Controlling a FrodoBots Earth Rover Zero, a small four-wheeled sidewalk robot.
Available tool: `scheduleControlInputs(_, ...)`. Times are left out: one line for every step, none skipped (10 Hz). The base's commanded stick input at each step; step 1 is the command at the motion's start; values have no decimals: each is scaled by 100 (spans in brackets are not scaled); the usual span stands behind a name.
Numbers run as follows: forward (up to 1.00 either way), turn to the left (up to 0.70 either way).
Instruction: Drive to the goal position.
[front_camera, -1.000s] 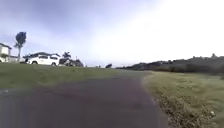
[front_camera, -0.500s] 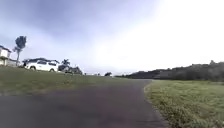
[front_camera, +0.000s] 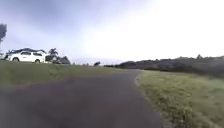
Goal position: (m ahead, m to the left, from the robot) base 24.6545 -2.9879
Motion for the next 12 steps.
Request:
scheduleControlInputs(100,0)
scheduleControlInputs(100,0)
scheduleControlInputs(100,0)
scheduleControlInputs(100,0)
scheduleControlInputs(100,0)
scheduleControlInputs(100,0)
scheduleControlInputs(100,0)
scheduleControlInputs(100,0)
scheduleControlInputs(100,0)
scheduleControlInputs(100,0)
scheduleControlInputs(100,0)
scheduleControlInputs(100,0)
